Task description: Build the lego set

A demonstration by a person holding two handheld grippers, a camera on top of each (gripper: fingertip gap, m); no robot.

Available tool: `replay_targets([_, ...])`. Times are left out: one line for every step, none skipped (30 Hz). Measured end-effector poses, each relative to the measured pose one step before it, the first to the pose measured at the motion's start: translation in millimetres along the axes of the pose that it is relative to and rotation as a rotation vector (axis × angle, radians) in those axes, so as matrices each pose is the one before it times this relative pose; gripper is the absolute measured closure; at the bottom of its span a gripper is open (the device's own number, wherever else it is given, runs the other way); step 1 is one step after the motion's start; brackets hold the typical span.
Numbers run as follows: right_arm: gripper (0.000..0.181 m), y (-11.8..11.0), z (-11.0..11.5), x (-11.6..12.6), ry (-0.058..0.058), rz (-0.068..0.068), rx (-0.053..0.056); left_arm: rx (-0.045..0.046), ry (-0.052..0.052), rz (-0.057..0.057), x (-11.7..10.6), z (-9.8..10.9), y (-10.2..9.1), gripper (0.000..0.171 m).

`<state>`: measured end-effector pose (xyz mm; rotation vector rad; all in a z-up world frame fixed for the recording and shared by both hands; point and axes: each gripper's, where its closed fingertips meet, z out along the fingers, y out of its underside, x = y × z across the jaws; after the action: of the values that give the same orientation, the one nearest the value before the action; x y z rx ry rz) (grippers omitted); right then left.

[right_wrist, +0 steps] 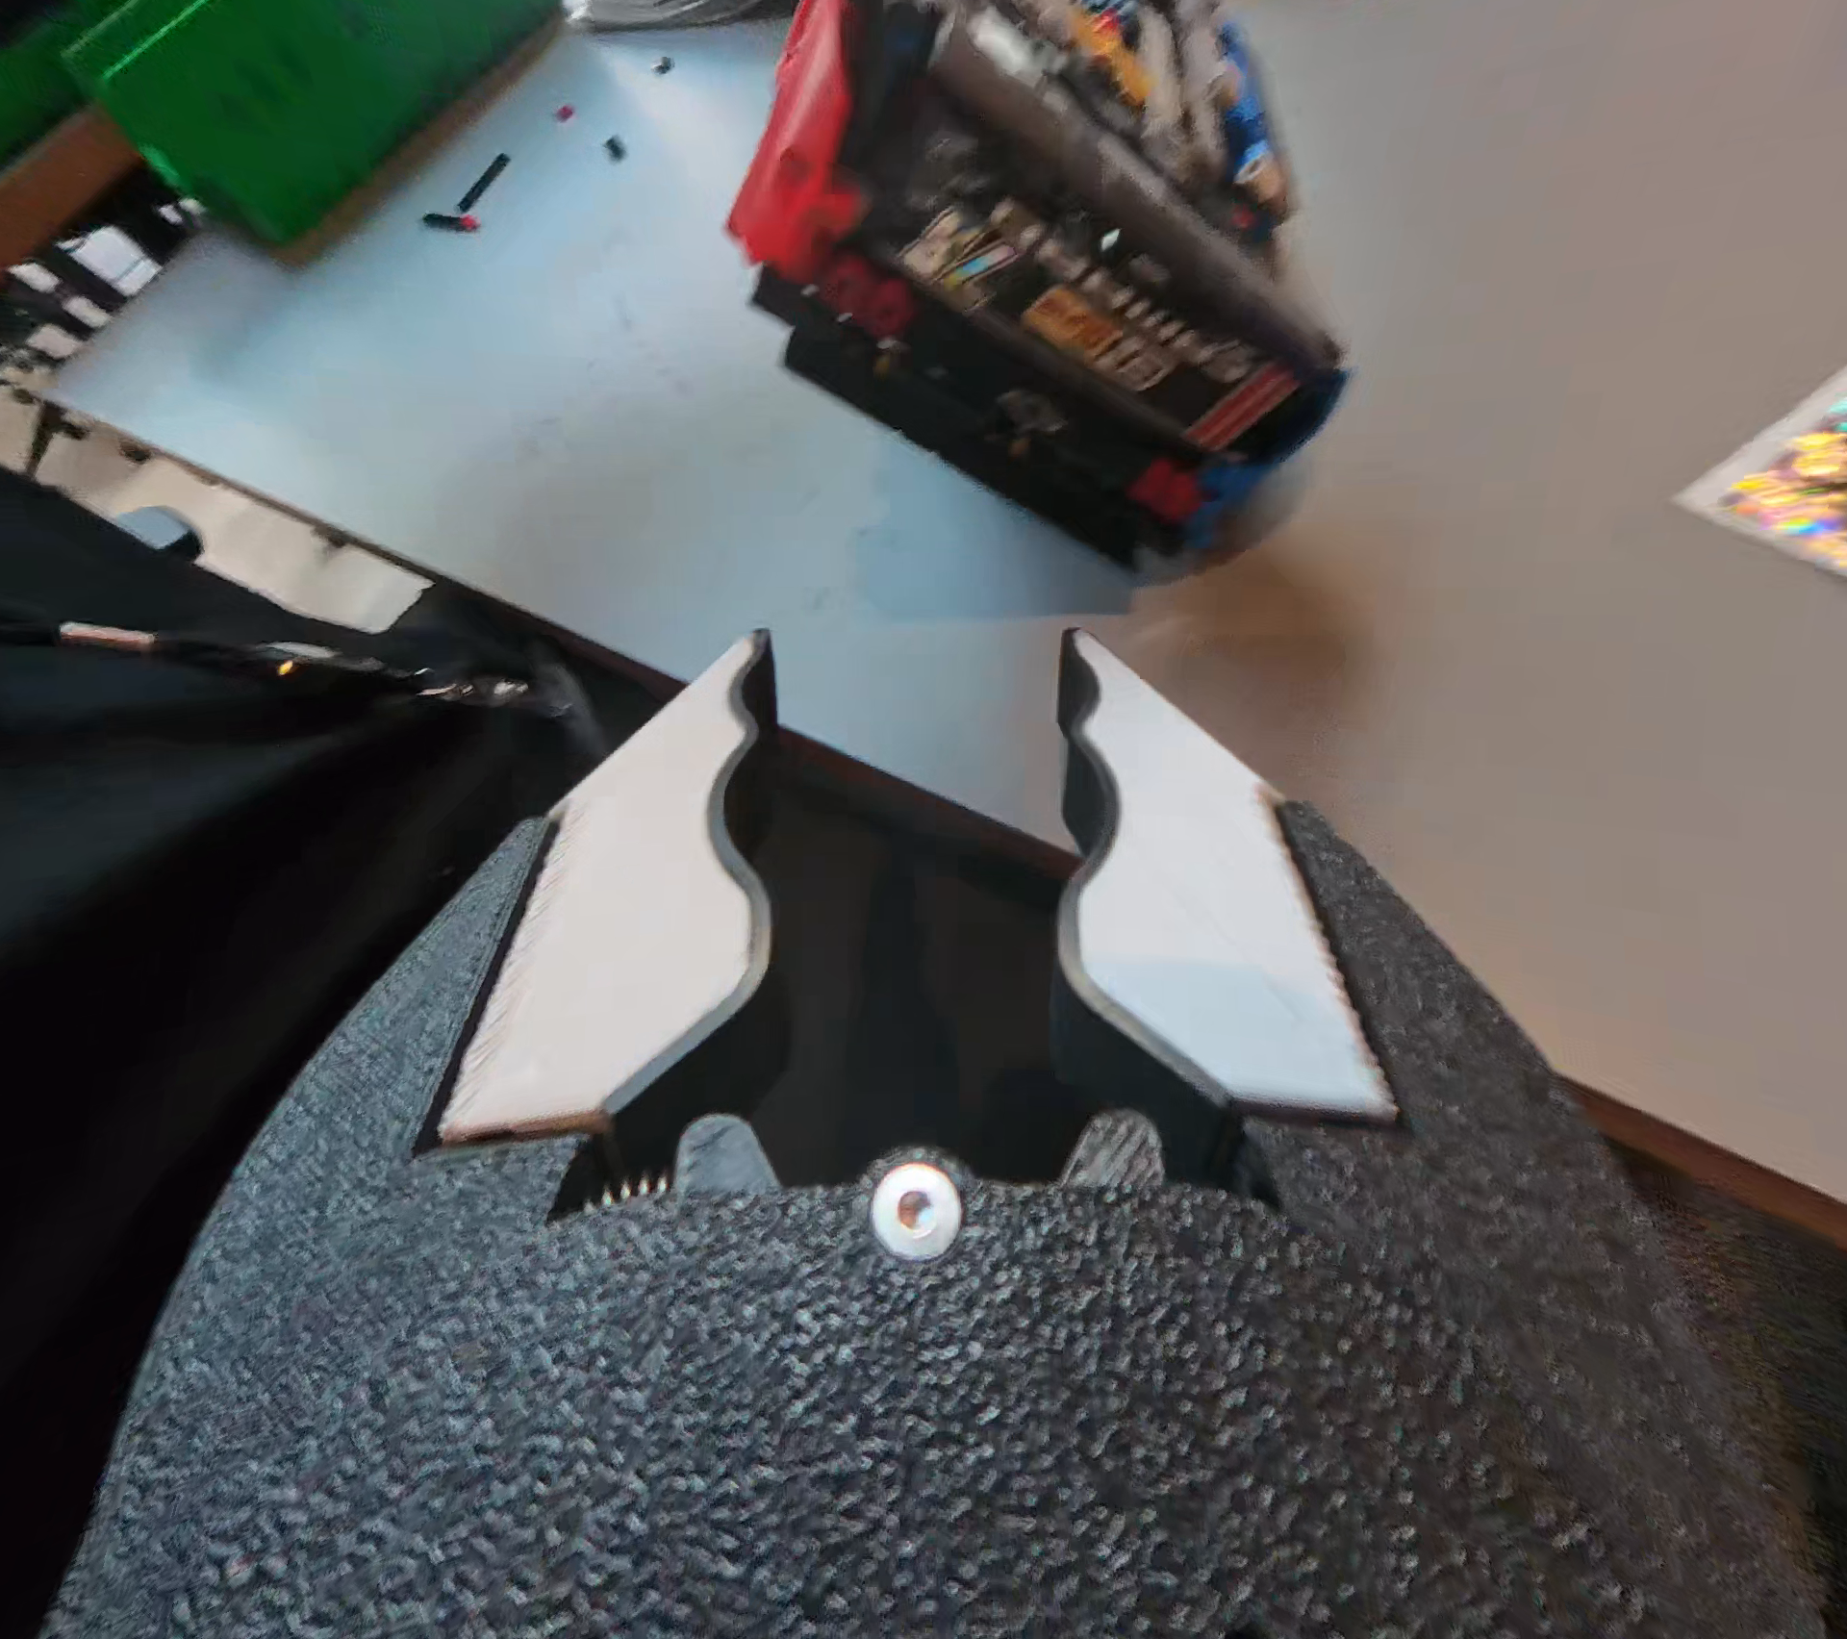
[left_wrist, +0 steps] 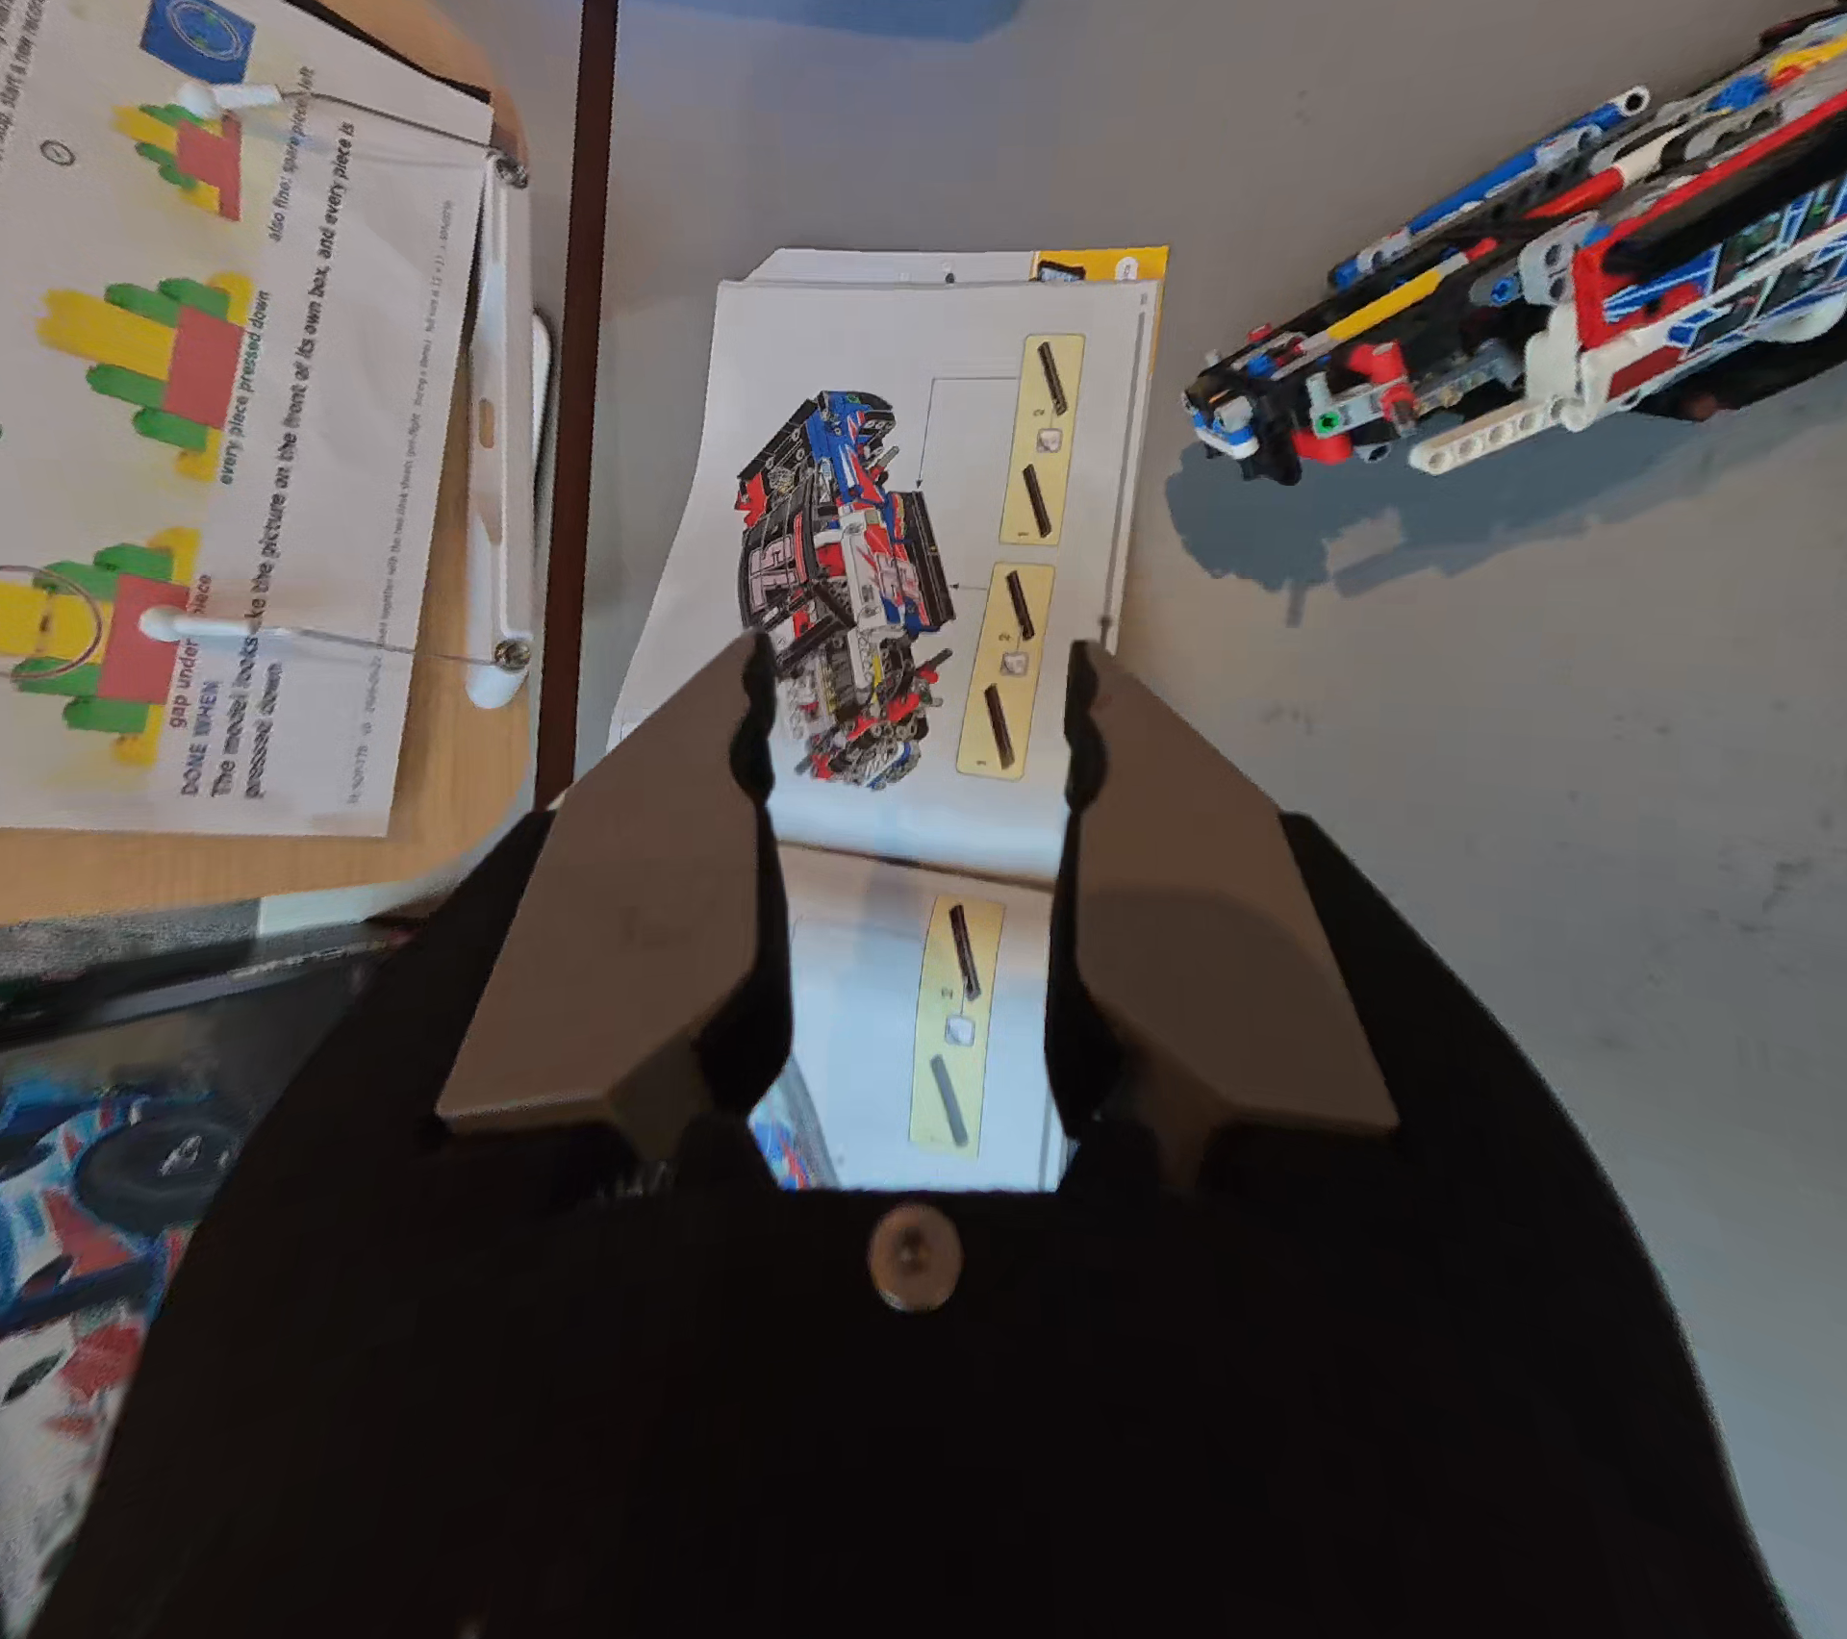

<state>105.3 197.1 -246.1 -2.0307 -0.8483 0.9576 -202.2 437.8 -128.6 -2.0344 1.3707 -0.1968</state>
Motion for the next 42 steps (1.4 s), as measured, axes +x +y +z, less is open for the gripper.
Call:
replay_targets([0.128, 4.16, 5.38, -10.20, -0.0364, 0.0160, -0.0234, 0.01050, 0.0307, 0.0118, 6.24, 12.21, -4.58, 0.116])
replay_targets([0.131, 1.25, 6.47, -9.41, -0.0349, 0.0210, -0.0111, 0.00338, 0.0361, 0.0096, 6.78, 14.97, -4.05, 0.116])
replay_targets([0.131, -1.93, 7.40, -8.31, -0.0308, 0.0256, 0.0091, -0.00874, 0.0269, 0.0036, 4.38, 16.73, -2.74, 0.118])
replay_targets([0.132, -2.87, 8.16, -7.72, -0.0333, 0.0320, 0.0161, -0.00955, 0.0389, -0.0003, 5.73, 17.20, -2.70, 0.119])
replay_targets([0.134, -2.87, 8.56, -6.33, -0.0324, 0.0322, 0.0129, -0.00658, 0.0519, -0.0041, 7.26, 16.98, -2.93, 0.123])
replay_targets([0.134, -3.76, 8.19, -4.38, -0.0259, 0.0231, 0.0147, -0.01011, 0.0416, -0.0080, 5.24, 15.90, -1.95, 0.127])
replay_targets([0.134, -5.35, 7.35, -2.63, -0.0170, 0.0140, 0.0227, -0.02365, 0.0456, -0.0095, 5.88, 13.84, 0.49, 0.130])
replay_targets([0.135, -5.79, 6.19, -0.84, -0.0083, 0.0119, 0.0256, -0.02197, 0.0482, -0.0099, 6.61, 11.34, 0.62, 0.131])
replay_targets([0.135, -5.80, 5.02, 0.87, -0.0008, 0.0144, 0.0268, -0.01709, 0.0300, -0.0100, 4.55, 8.64, 0.77, 0.138])
replay_targets([0.135, -5.75, 3.31, 2.93, 0.0079, 0.0176, 0.0278, -0.01687, 0.0097, -0.0061, 2.33, 6.45, 1.64, 0.146])
replay_targets([0.135, -4.92, 1.56, 4.64, 0.0135, 0.0198, 0.0243, -0.01392, 0.0060, -0.0028, 3.00, 4.48, 1.83, 0.153])
replay_targets([0.138, -3.48, 0.09, 4.60, 0.0078, 0.0221, 0.0174, -0.01269, 0.0017, 0.0000, 3.37, 3.23, 2.50, 0.159])
replay_targets([0.140, -3.40, -1.40, 4.12, 0.0017, 0.0237, 0.0187, -0.01707, 0.0023, -0.0007, 4.39, 2.56, 3.85, 0.164])
replay_targets([0.138, -4.02, -2.89, 4.52, 0.0032, 0.0243, 0.0239, -0.01105, 0.0056, -0.0020, 5.54, 2.38, 3.62, 0.168])
replay_targets([0.137, -4.62, -4.46, 5.10, 0.0067, 0.0241, 0.0271, -0.00408, 0.0077, -0.0019, 6.37, 2.02, 3.37, 0.170])
replay_targets([0.137, -5.05, -5.47, 5.34, 0.0075, 0.0214, 0.0278, -0.00742, 0.0179, 0.0018, 8.05, 2.12, 4.89, 0.165])
replay_targets([0.137, -5.59, -6.00, 6.10, 0.0117, 0.0157, 0.0260, -0.00883, 0.0290, 0.0017, 10.08, 2.23, 5.40, 0.159])
replay_targets([0.137, -6.02, -6.11, 6.37, 0.0124, 0.0069, 0.0199, -0.01017, 0.0265, 0.0003, 10.31, 2.05, 5.42, 0.156])
replay_targets([0.142, -6.21, -5.74, 5.93, 0.0088, -0.0016, 0.0101, -0.00614, 0.0196, 0.0021, 10.11, 2.08, 4.11, 0.153])
replay_targets([0.147, -7.18, -5.34, 6.44, 0.0116, -0.0100, 0.0081, -0.00483, 0.0132, 0.0056, 10.14, 1.97, 3.31, 0.153])
replay_targets([0.149, -7.83, -4.53, 7.81, 0.0178, -0.0148, 0.0055, -0.00686, 0.0160, 0.0095, 11.48, 1.99, 2.81, 0.152])
replay_targets([0.150, -7.53, -3.25, 9.01, 0.0213, -0.0098, -0.0036, -0.00539, 0.0265, 0.0136, 13.92, 2.16, 1.59, 0.146])
replay_targets([0.146, -7.96, -2.41, 8.24, 0.0133, -0.0024, -0.0068, 0.00571, 0.0356, 0.0115, 16.02, 2.55, -1.01, 0.146])
replay_targets([0.141, -8.54, -1.64, 7.30, 0.0041, -0.0030, -0.0067, -0.00501, 0.0200, 0.0128, 13.48, 3.43, 0.26, 0.145])
replay_targets([0.138, -8.46, -1.26, 8.14, 0.0064, -0.0059, -0.0058, 0.00586, 0.0185, 0.0197, 13.79, 4.06, -1.70, 0.144])
replay_targets([0.135, -8.72, -0.65, 7.70, 0.0019, -0.0005, -0.0052, 0.01539, 0.0218, 0.0205, 14.25, 4.93, -3.38, 0.145])
replay_targets([0.132, -8.28, 0.20, 5.37, -0.0155, 0.0019, -0.0101, 0.01364, 0.0246, 0.0172, 14.06, 5.60, -4.01, 0.145])
replay_targets([0.129, -7.60, 0.55, 4.75, -0.0200, -0.0001, -0.0156, 0.00532, 0.0189, 0.0156, 12.18, 6.19, -3.59, 0.144])
replay_targets([0.126, -6.36, 0.99, 6.11, -0.0080, -0.0003, -0.0210, 0.00816, 0.0124, 0.0195, 10.13, 6.31, -4.43, 0.144])
replay_targets([0.124, -5.26, 2.09, 4.66, -0.0128, -0.0032, -0.0271, 0.00475, 0.0024, 0.0192, 7.40, 6.35, -4.61, 0.145])
replay_targets([0.121, -5.03, 2.59, 1.11, -0.0336, 0.0011, -0.0267, 0.00135, 0.0015, 0.0181, 6.01, 6.30, -4.60, 0.146])
replay_targets([0.121, -5.86, 2.13, 0.11, -0.0350, 0.0081, -0.0193, 0.01122, 0.0140, 0.0154, 6.76, 6.16, -6.31, 0.146])
replay_targets([0.119, -6.38, 2.05, 2.11, -0.0173, 0.0018, -0.0153, 0.02244, 0.0285, 0.0074, 7.58, 6.37, -8.55, 0.149])
replay_targets([0.115, -6.14, 1.75, 3.63, -0.0033, -0.0064, -0.0187, 0.02215, 0.0308, 0.0014, 6.47, 7.13, -9.22, 0.152])
replay_targets([0.113, -5.77, 1.53, 3.44, 0.0019, -0.0066, -0.0198, 0.01431, 0.0205, 0.0021, 3.93, 7.70, -8.76, 0.152])
replay_targets([0.107, -5.37, 1.86, 1.20, -0.0102, -0.0068, -0.0213, 0.00773, 0.0125, 0.0047, 2.41, 8.02, -8.26, 0.152])
replay_targets([0.102, -4.55, 1.69, 1.10, -0.0105, -0.0047, -0.0267, 0.01054, 0.0141, 0.0107, 2.66, 8.03, -8.99, 0.153])
replay_targets([0.101, -4.36, 1.36, 3.00, 0.0043, -0.0072, -0.0223, 0.01828, 0.0204, 0.0111, 3.52, 7.97, -10.41, 0.153])
replay_targets([0.100, -3.07, 1.37, 1.46, -0.0066, -0.0079, -0.0261, 0.01696, 0.0280, 0.0051, 4.14, 7.76, -10.18, 0.152])
replay_targets([0.104, -2.54, 0.80, -0.55, -0.0240, -0.0040, -0.0260, 0.01242, 0.0377, 0.0033, 5.76, 6.94, -9.34, 0.152])
replay_targets([0.108, -2.65, 0.71, 0.70, -0.0140, -0.0053, -0.0201, 0.01389, 0.0358, 0.0078, 5.99, 5.48, -8.74, 0.147])
replay_targets([0.108, -2.88, 1.10, 0.90, -0.0082, -0.0057, -0.0152, 0.01342, 0.0373, 0.0137, 6.72, 2.94, -7.39, 0.146])
